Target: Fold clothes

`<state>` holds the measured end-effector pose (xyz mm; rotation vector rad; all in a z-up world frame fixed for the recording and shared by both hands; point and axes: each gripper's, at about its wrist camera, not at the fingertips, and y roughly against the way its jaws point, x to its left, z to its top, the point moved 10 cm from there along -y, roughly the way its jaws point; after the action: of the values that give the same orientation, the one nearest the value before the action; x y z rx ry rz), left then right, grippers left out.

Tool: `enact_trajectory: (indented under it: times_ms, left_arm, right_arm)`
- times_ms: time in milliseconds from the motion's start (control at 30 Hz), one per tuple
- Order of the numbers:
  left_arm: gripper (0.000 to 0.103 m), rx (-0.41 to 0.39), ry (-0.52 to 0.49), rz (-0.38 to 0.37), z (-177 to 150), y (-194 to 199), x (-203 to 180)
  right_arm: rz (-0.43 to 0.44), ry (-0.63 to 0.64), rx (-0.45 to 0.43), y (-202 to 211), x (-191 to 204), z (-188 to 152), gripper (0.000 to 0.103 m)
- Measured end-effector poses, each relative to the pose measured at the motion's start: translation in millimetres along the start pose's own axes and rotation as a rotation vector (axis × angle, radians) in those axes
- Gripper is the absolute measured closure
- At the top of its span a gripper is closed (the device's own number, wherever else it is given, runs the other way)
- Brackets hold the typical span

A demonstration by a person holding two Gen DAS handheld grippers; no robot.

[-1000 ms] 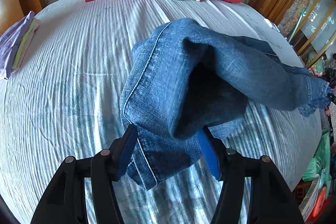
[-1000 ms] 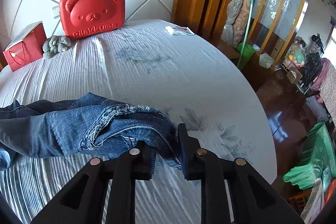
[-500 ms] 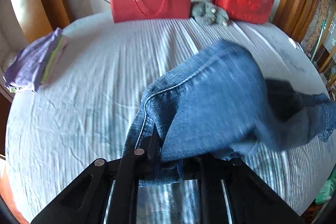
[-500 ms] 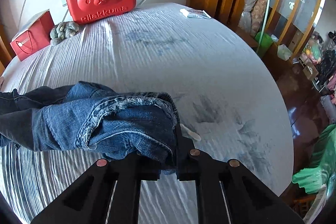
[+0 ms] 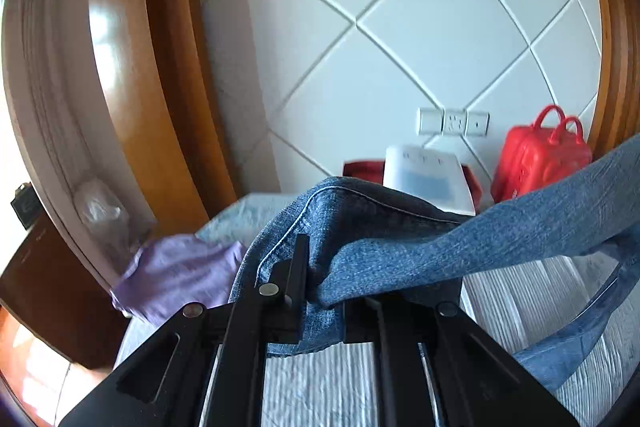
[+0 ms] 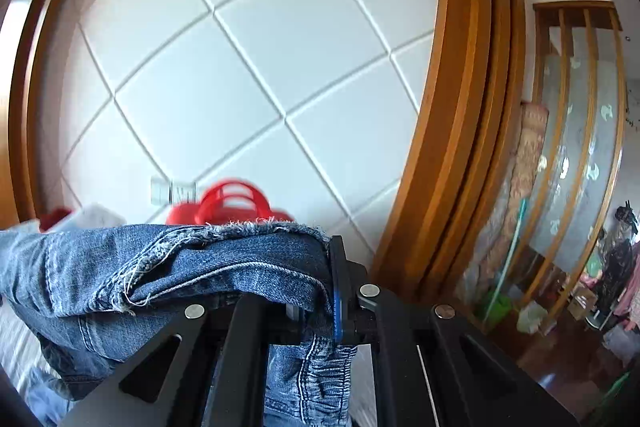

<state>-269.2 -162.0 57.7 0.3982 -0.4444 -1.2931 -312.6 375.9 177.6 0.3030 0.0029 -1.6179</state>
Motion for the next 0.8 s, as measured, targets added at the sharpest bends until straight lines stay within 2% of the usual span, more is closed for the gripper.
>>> enact_trajectory:
  times_ms: [67, 133, 200, 233, 300, 367, 533, 600, 633, 700, 733, 767, 800]
  left_arm:
    - [0.094, -0.077, -0.004, 0.017, 28, 24, 16]
    - [0.094, -0.129, -0.009, 0.011, 43, 47, 26]
    - [0.094, -0.102, -0.028, -0.043, 33, 54, 25]
    - [0.094, -0.071, -0.046, -0.075, 19, 53, 20]
    - [0.094, 0.023, -0.083, -0.141, -28, 43, 4]
    - [0.094, 0.149, -0.107, -0.218, -90, 29, -18]
    - [0.093, 0.526, -0.200, -0.349, -278, 1, -97]
    - [0.090, 0.612, -0.250, -0.369, -326, -2, -120]
    - [0.089, 0.630, -0.259, -0.378, -337, 1, -126]
    - [0.080, 0.654, -0.256, -0.400, -350, 8, -131]
    - [0.067, 0.654, -0.246, -0.423, -349, 15, -130]
    - [0.056, 0.636, -0.232, -0.432, -343, 22, -124]
    - [0.053, 0.618, -0.219, -0.441, -336, 30, -118]
  right_arm:
    - [-0.007, -0.036, -0.114, 22, -1, 43, 0.095]
    - [-0.015, -0.062, -0.186, 46, -5, 63, 0.095]
    - [-0.009, -0.070, -0.189, 62, -10, 58, 0.095]
    - [-0.007, -0.069, -0.153, 65, -12, 42, 0.095]
    - [-0.009, -0.068, -0.046, 70, -21, -4, 0.095]
    - [-0.025, -0.068, 0.111, 73, -33, -76, 0.095]
    - [-0.118, -0.072, 0.571, 108, -73, -294, 0.095]
    - [-0.141, -0.104, 0.766, 127, -91, -377, 0.094]
    - [-0.142, -0.120, 0.851, 135, -99, -412, 0.094]
    - [-0.133, -0.123, 0.949, 148, -104, -454, 0.079]
    - [-0.121, -0.118, 0.978, 153, -104, -465, 0.067]
    - [-0.104, -0.109, 0.994, 157, -102, -470, 0.062]
    - [-0.084, -0.096, 1.001, 161, -100, -469, 0.062]
